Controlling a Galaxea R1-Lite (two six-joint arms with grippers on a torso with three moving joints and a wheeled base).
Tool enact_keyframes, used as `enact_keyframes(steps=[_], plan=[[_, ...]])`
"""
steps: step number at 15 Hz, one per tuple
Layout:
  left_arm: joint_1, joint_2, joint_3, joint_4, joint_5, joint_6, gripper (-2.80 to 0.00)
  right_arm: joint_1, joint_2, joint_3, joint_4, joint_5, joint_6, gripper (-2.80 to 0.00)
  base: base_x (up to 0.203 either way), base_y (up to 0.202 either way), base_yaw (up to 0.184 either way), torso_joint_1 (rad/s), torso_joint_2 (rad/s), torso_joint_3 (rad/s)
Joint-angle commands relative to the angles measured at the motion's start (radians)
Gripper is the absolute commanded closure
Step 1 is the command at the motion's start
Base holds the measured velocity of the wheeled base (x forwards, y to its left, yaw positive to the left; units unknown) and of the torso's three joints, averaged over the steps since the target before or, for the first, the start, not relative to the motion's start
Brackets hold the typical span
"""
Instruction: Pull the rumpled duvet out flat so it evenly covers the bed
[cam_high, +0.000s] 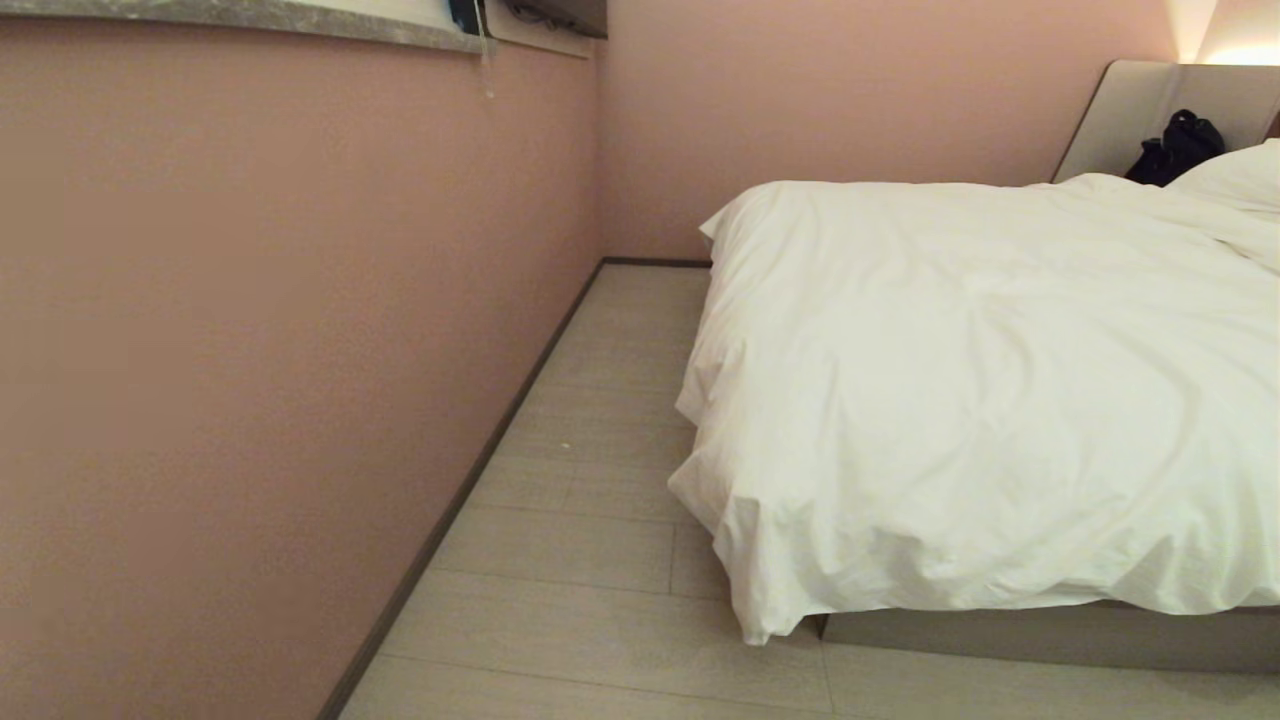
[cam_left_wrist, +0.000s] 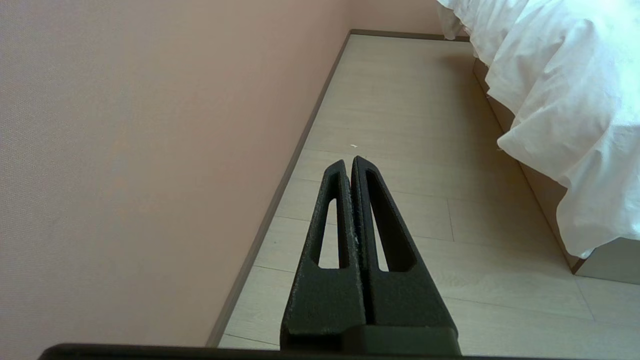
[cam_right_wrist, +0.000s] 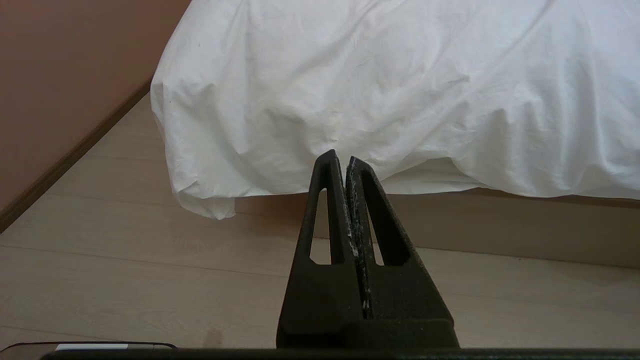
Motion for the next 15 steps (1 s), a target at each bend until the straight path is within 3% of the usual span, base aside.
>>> enact_keyframes(steps=[1, 7, 15], plan=[[0.0, 0.0, 0.0, -0.001, 0.0, -0.001, 0.0, 0.0, 0.0, 0.0, 0.0, 0.002, 0.0, 0.0, 0.0, 0.0, 0.0, 0.0, 0.0, 0.0], [0.0, 0.0, 0.0, -0.001, 0.0, -0.008, 0.0, 0.0, 0.0, 0.0, 0.0, 0.0, 0.0, 0.0, 0.0, 0.0, 0.0, 0.0, 0.0, 0.0], [0.0, 0.0, 0.0, -0.002, 0.0, -0.014, 0.0, 0.0, 0.0, 0.0, 0.0, 0.0, 0.0, 0.0, -0.187, 0.0, 0.001, 0.004, 0.0, 0.002]])
